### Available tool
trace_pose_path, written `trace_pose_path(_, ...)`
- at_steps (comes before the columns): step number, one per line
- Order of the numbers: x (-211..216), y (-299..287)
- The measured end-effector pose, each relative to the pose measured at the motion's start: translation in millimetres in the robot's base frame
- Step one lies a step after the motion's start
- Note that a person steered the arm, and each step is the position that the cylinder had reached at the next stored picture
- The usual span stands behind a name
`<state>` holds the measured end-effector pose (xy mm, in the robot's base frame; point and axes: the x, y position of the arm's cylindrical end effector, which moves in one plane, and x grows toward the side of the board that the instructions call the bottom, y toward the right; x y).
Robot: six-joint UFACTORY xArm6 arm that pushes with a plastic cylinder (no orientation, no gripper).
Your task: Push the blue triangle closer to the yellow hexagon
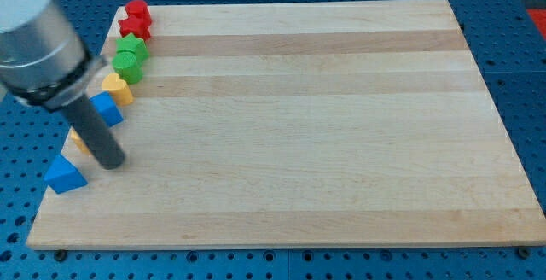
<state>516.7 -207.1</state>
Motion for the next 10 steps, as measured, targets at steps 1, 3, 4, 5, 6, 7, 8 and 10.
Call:
trace_pose_path(1,34,19)
trace_pose_path(3,102,-64)
trace_pose_path(4,88,-96)
trace_pose_path(5,71,-98)
trace_pose_path(6,46,-97)
trace_pose_path(7,41,-97)
trace_pose_path(8,41,-96)
trace_pose_path(10,41,-93)
